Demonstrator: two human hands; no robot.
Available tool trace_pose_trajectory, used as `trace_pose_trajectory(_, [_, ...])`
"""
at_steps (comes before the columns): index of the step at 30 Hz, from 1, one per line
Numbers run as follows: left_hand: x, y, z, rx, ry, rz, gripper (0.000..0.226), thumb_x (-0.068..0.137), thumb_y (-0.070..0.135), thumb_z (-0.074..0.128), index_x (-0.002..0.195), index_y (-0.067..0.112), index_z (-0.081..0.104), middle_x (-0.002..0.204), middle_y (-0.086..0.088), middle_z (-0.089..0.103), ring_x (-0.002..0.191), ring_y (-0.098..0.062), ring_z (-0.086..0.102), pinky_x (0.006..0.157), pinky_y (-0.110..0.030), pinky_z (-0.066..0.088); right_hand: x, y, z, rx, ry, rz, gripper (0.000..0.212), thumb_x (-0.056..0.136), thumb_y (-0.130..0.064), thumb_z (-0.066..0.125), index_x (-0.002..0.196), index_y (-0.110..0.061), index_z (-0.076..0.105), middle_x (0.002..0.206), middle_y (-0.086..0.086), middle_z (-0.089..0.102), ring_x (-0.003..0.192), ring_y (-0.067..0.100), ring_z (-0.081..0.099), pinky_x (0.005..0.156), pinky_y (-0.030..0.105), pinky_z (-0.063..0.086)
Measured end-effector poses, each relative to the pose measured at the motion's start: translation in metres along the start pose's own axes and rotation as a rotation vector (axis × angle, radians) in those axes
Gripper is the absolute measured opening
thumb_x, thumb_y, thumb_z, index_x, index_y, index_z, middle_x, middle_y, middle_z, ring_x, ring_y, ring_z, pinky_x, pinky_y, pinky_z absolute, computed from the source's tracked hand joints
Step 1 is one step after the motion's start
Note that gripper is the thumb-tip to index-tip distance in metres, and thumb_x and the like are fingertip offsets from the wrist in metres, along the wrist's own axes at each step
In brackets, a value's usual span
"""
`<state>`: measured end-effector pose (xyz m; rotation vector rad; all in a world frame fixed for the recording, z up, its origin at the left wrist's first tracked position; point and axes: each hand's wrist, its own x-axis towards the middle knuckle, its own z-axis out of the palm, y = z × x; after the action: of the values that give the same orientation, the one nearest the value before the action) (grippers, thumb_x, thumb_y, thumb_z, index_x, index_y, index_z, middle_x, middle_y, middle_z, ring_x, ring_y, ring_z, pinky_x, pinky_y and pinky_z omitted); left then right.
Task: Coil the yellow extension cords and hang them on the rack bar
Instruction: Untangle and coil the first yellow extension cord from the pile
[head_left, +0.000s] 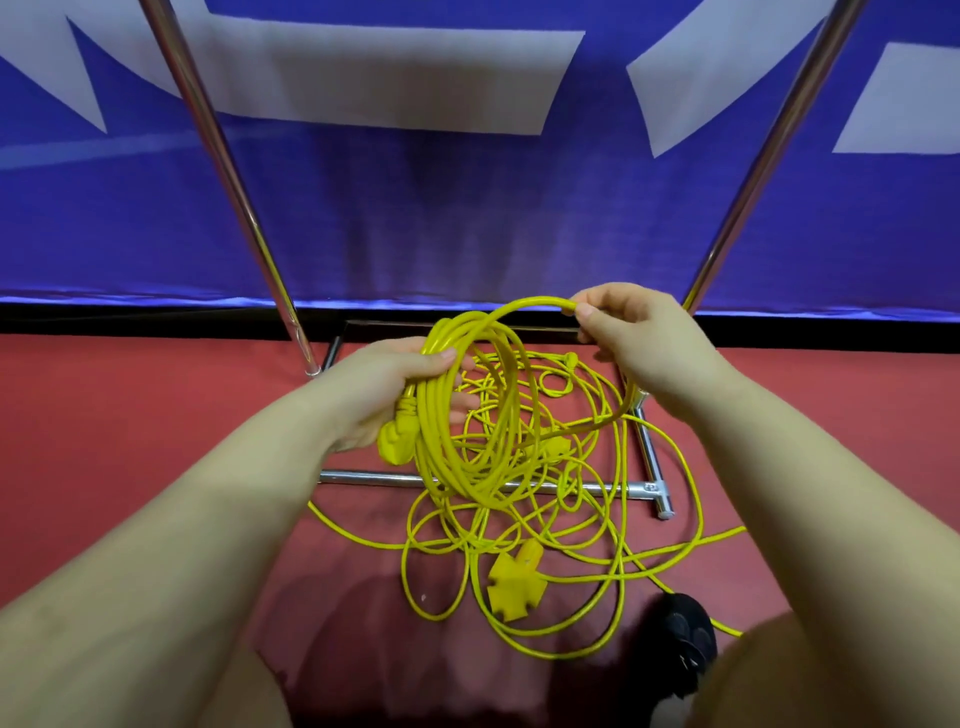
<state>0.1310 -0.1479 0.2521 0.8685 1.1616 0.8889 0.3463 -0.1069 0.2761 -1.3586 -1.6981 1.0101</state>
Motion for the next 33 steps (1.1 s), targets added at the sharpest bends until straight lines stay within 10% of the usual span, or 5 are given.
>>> trace_pose_trajectory(11, [-0.002, -0.005, 0.001, 0.182, -0.038, -0.077, 0.021, 0.093, 0.02, 0.051, 0.093, 0.003, 0.063, 0.089, -0.016, 0.071, 0.092, -0.033, 0.069, 0.09, -0.047, 0.052, -0.005, 0.003, 0.001, -0.278, -0.186, -0.071, 0.01, 0.094, -0.024, 0.054, 0.092, -0.021, 0.063, 0.08, 0.007, 0.062, 0.068, 0.017, 0.051, 0.065, 0.028, 0.042])
trace_pose_trajectory(25, [-0.007, -0.013, 0.017, 0.079, -0.125, 0.035, 0.017, 0.095, 0.011, 0.044, 0.085, 0.007, 0.057, 0.058, 0.002, 0.058, 0.048, -0.011, 0.054, 0.052, -0.024, 0.052, -0.003, 0.009, 0.017, -0.321, -0.146, -0.075, 0.012, 0.089, -0.029, 0.061, 0.084, -0.018, 0.063, 0.072, -0.003, 0.064, 0.069, 0.016, 0.058, 0.075, 0.034, 0.049])
trace_pose_trajectory(33, [0.001, 0.004, 0.006, -0.295, 0.129, 0.193, 0.019, 0.099, 0.015, 0.04, 0.087, 0.009, 0.053, 0.052, 0.006, 0.051, 0.044, -0.006, 0.049, 0.05, -0.021, 0.051, -0.015, 0.027, 0.022, -0.841, -0.676, 0.154, 0.024, 0.094, -0.034, 0.051, 0.091, -0.013, 0.061, 0.082, 0.005, 0.058, 0.08, 0.021, 0.053, 0.071, 0.028, 0.039])
